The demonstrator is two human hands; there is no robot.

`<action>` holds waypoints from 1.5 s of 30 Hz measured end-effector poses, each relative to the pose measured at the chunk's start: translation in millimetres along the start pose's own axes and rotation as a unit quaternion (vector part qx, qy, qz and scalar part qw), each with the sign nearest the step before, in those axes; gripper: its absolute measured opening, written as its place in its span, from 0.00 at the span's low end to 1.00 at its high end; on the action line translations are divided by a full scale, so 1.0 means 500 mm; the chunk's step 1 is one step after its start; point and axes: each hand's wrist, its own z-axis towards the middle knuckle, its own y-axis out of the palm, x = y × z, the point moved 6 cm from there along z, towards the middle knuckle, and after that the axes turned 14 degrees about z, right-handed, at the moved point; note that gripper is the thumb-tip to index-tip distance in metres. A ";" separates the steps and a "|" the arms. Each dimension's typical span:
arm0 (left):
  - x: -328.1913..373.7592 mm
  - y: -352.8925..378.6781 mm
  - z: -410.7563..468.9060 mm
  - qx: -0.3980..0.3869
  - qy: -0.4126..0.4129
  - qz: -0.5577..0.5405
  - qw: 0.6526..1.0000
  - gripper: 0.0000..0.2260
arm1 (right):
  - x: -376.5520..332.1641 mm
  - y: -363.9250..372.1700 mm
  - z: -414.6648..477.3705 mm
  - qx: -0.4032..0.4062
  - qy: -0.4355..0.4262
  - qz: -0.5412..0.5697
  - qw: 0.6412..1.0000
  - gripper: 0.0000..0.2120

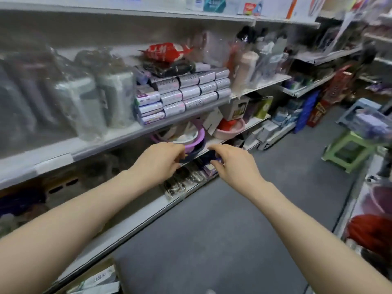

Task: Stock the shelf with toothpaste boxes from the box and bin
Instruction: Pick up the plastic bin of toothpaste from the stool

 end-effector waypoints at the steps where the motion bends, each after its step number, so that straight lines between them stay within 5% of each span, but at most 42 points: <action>1: 0.033 0.005 0.048 0.003 0.014 -0.010 1.000 0.07 | 0.047 -0.026 0.001 0.004 0.015 -0.006 1.000 0.18; 14: 0.420 0.066 0.640 0.052 0.091 -0.081 0.991 0.06 | 0.625 -0.299 0.040 0.080 0.165 -0.056 0.981 0.15; 30: 0.709 0.218 1.342 0.047 0.263 -0.121 0.956 0.06 | 1.231 -0.464 0.238 0.162 0.334 -0.083 0.925 0.16; 45: 1.201 0.385 1.938 0.042 0.334 -0.132 0.932 0.07 | 1.920 -0.658 0.275 0.179 0.387 -0.086 0.900 0.15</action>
